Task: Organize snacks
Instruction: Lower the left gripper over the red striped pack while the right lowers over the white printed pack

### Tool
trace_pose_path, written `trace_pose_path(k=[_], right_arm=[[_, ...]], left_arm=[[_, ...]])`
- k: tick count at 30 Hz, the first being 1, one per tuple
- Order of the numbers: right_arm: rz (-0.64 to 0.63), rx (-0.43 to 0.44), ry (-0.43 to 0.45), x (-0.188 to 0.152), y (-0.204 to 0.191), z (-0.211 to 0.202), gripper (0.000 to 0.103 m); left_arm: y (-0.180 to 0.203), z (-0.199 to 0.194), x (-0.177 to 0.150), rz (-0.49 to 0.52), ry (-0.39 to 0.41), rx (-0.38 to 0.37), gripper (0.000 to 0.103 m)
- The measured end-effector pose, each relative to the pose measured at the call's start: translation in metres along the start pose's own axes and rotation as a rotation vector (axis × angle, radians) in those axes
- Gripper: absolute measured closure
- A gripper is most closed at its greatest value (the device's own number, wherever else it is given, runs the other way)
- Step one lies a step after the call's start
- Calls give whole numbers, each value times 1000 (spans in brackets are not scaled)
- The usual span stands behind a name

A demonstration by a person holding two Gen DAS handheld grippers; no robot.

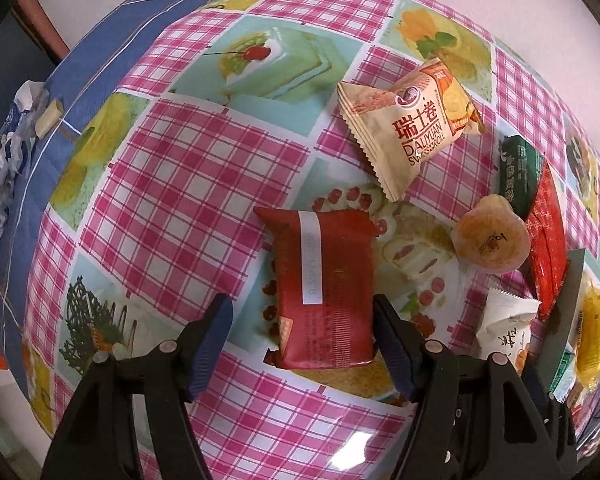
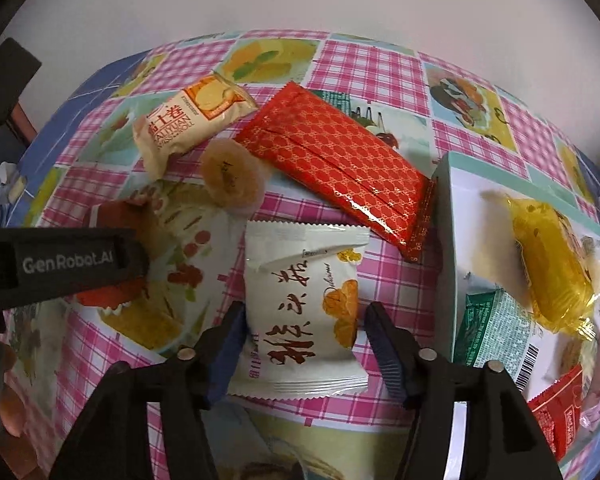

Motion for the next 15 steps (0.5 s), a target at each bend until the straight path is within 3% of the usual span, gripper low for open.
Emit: trace_pose_path(k=[4, 10, 13, 15], right_arm=[[4, 0, 4, -1, 1, 0, 27], [6, -1, 8, -2, 1, 0, 27], [14, -5, 9, -2, 2, -1, 30], [22, -7, 15, -1, 4, -3, 38]], left_arm=[[7, 0, -1, 9, 8, -3, 25], [13, -5, -4, 9, 17, -7, 23], [9, -3, -6, 15, 24, -6, 24], [4, -6, -9, 19, 32, -7, 29]])
Point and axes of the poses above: each gripper's, at about its wrist camera, not at the fingertips, and z roughly the way its jaws point, y to its right, x to its top, the point moved 1 cm from there along z, roughly the way its jaws point, and after that the axes turned 14 degrees about x, right-handed, at the moved point
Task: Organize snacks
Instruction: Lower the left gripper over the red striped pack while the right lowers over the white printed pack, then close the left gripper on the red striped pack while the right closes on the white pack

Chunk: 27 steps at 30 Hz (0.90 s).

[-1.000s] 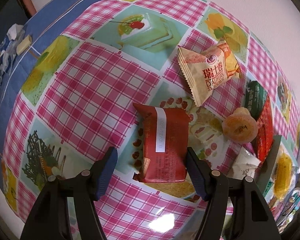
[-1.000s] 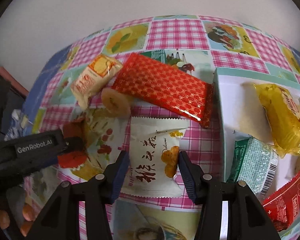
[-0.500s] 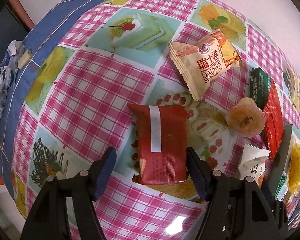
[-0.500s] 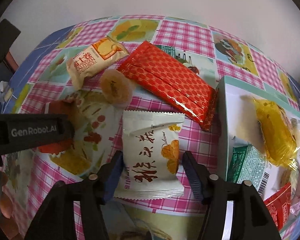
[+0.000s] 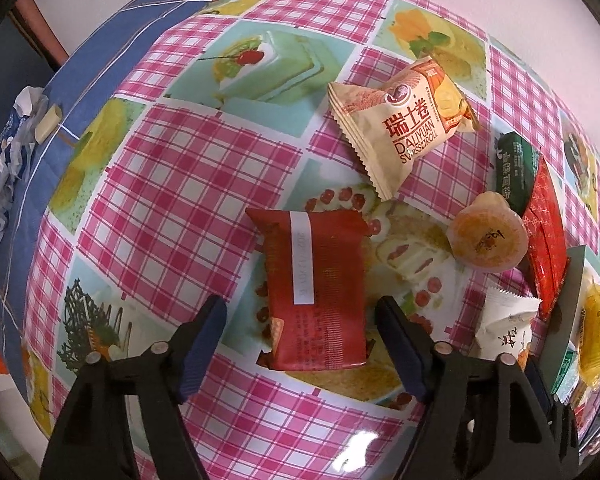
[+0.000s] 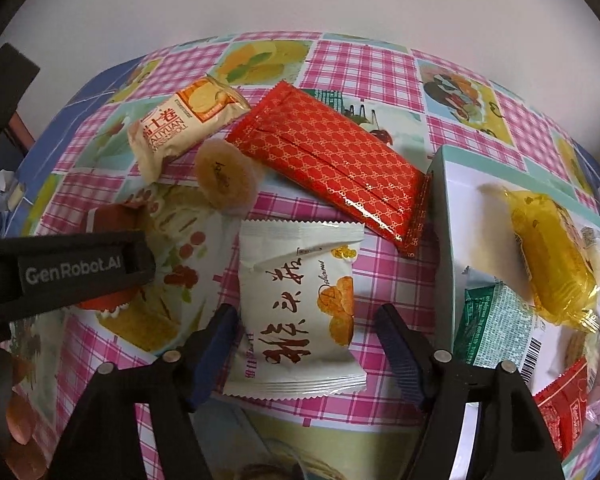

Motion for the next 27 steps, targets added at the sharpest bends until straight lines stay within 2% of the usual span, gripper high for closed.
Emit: trace_pose_path(k=[1, 2, 4, 14, 27], right_arm=[[6, -2, 3, 1, 1, -1, 47], [12, -6, 4, 1, 2, -2, 48], [28, 1, 6, 1, 5, -3, 48], [92, 43, 26, 5, 13, -13, 48], [111, 58, 135, 19, 17, -62, 48]], left_arm=[[-2, -2, -1, 1, 7, -1, 37], [-4, -3, -1, 4, 16, -4, 48], [-6, -6, 1, 6, 24, -28, 62], [-24, -15, 3, -37, 16, -95, 62], [-42, -72, 4, -39, 139, -144, 62]])
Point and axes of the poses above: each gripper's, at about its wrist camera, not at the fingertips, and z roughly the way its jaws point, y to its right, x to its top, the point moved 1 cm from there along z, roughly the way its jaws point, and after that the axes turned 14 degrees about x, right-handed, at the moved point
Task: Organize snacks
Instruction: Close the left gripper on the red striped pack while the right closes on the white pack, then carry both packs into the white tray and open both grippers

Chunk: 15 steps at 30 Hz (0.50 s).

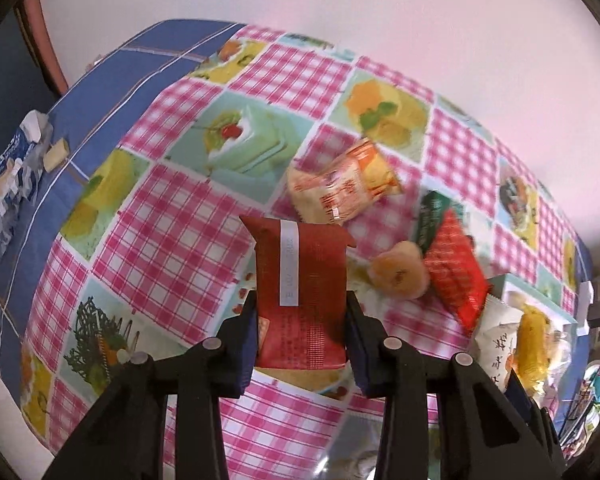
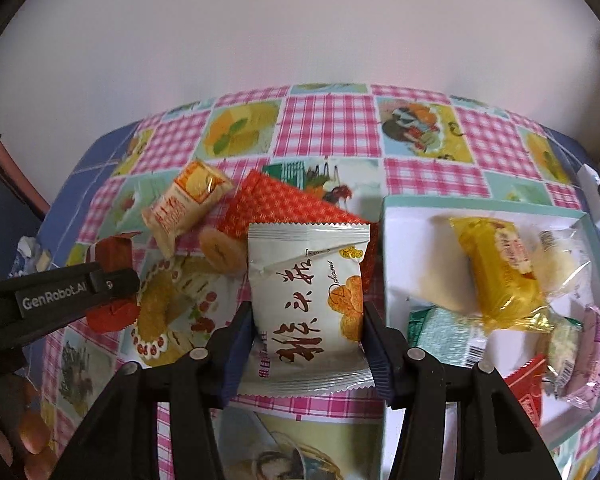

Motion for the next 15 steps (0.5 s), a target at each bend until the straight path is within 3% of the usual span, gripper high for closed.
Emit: trace_pose_path(k=[7, 15], right_arm=[[51, -12, 29, 5, 21, -14, 48], [204, -81, 87, 11, 79, -47, 48]], left_arm=[[25, -32, -7, 46, 57, -29, 62], [86, -55, -25, 179, 105, -91, 62]])
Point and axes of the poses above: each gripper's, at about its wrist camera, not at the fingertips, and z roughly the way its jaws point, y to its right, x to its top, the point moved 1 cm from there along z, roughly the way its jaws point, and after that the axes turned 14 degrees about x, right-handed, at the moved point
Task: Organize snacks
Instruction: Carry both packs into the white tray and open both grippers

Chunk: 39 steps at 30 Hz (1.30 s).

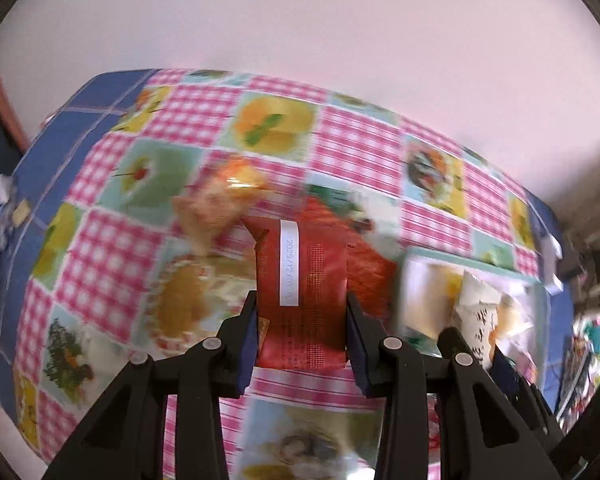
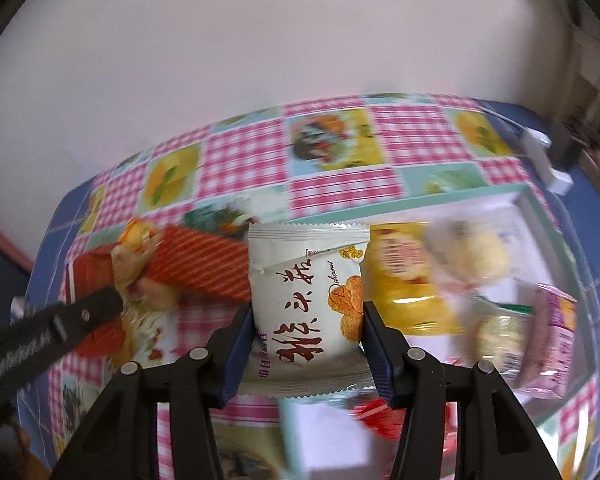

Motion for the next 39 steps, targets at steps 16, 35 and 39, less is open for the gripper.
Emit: trace_pose_path(k=[16, 35, 39], right_arm=[[299, -118, 118, 8, 129, -60, 48], [322, -72, 6, -4, 139, -28, 48], [311, -68, -1, -3, 136, -26, 47]], left_arm=[[134, -15, -72, 363, 8, -76, 62], [117, 16, -33, 182, 26, -121, 62], [119, 21, -30, 176, 28, -125, 62]])
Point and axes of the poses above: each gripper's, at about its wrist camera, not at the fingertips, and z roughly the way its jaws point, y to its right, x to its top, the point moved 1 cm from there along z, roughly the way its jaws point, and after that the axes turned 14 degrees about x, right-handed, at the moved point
